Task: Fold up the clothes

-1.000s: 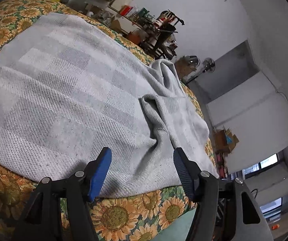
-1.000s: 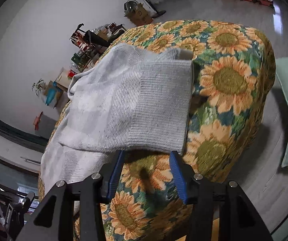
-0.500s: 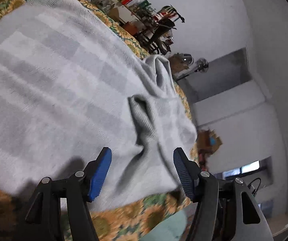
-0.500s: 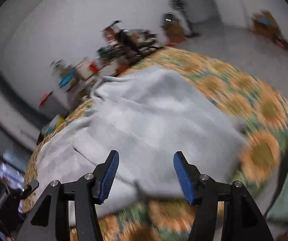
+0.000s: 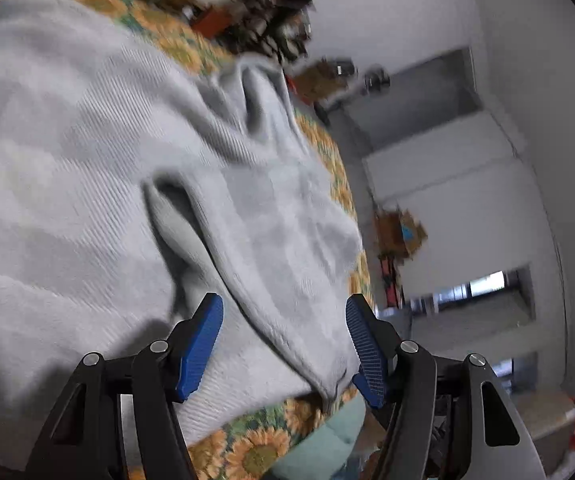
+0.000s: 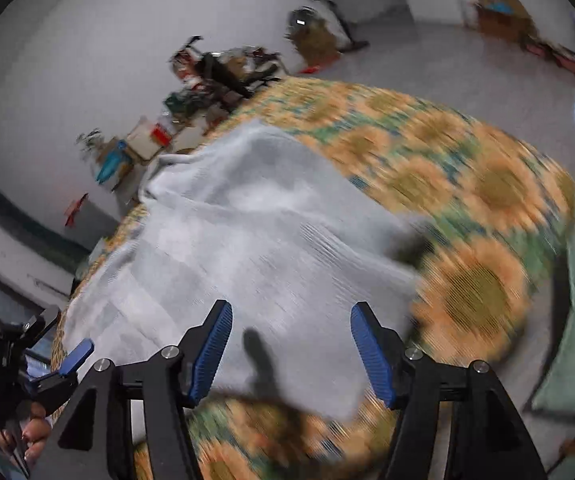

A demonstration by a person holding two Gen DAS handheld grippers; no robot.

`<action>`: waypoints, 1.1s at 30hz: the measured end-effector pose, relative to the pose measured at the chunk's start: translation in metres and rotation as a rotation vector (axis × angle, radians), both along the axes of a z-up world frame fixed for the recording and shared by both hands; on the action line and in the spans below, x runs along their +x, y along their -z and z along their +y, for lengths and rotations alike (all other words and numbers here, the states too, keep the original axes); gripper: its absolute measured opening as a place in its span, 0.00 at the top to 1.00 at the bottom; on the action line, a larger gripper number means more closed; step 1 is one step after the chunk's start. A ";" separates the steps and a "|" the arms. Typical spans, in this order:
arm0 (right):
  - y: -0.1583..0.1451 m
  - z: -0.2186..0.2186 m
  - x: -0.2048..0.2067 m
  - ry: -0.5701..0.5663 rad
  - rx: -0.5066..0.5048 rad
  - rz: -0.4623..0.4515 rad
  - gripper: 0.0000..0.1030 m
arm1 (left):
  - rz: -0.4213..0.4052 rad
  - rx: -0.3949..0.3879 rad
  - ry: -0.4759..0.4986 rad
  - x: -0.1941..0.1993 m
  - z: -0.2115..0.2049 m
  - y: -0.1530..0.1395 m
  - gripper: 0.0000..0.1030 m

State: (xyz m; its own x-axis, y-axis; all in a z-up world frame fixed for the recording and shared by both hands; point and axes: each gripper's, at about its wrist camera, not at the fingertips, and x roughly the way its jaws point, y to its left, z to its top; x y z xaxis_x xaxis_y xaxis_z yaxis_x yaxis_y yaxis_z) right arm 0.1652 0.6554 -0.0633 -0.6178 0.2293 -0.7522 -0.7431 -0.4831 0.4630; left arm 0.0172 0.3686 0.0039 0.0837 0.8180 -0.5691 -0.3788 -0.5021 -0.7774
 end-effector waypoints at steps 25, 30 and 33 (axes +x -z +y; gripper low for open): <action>0.023 -0.091 -0.052 -0.109 -0.008 0.069 0.36 | 0.012 -0.103 -0.721 0.024 -0.237 0.011 0.37; 0.028 -0.086 -0.068 -0.078 -0.041 0.097 0.41 | -0.103 -0.126 -0.877 0.009 -0.294 0.035 0.37; 0.028 -0.080 -0.077 -0.059 -0.024 0.105 0.43 | -0.145 -0.110 -0.906 -0.006 -0.300 0.048 0.37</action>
